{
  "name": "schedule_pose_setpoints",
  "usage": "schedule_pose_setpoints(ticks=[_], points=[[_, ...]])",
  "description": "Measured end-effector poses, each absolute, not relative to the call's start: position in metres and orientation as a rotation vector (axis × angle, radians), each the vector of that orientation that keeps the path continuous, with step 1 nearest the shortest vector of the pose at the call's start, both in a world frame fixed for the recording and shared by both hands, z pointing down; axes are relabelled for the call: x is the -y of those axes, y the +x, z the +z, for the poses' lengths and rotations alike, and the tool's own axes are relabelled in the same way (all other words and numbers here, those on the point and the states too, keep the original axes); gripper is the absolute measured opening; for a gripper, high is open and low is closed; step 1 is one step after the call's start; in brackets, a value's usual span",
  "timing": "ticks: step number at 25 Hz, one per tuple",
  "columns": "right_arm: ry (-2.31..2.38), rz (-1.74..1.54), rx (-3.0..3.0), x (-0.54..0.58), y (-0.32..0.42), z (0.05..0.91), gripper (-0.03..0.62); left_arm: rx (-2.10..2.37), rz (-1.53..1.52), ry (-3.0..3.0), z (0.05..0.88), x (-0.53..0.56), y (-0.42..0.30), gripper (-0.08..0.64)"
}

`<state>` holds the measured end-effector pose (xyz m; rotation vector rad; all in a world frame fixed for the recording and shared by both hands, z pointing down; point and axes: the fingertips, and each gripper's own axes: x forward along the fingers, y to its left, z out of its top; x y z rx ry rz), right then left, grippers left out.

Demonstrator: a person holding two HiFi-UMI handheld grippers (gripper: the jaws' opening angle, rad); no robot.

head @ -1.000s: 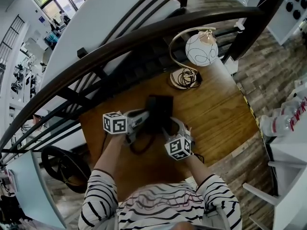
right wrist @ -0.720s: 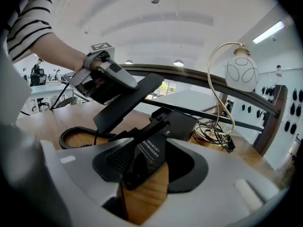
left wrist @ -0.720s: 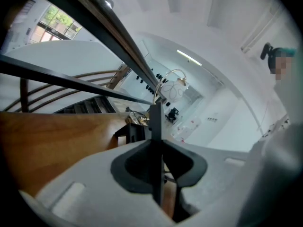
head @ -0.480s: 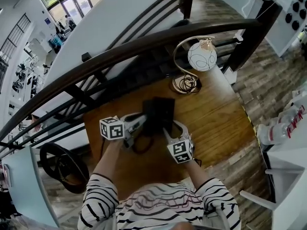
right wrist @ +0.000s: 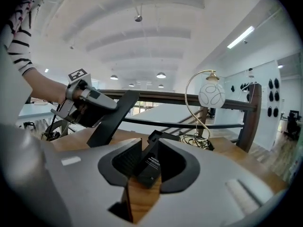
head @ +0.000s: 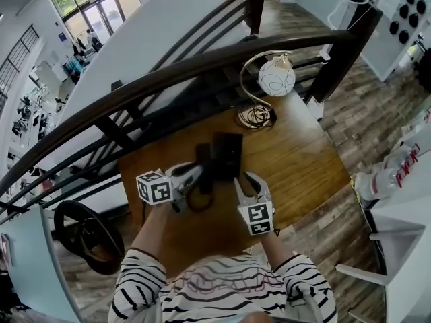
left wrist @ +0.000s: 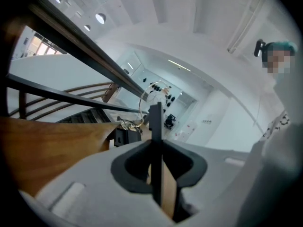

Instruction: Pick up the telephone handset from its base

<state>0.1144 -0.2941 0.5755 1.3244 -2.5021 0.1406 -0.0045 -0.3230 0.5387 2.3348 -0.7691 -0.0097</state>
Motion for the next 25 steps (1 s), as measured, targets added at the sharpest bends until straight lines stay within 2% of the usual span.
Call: schedule_pose_setpoints(ticks=[12,25], points=[[1.511,0.177,2.492,0.229,0.105,0.530,0.005,0.718,-0.037,2.382,0.517,0.251,-0.025,0.071],[1.601,0.209,2.486,0.176,0.076,0.500,0.000,0.722,-0.096,2.398,0.491,0.194,-0.072,0.071]])
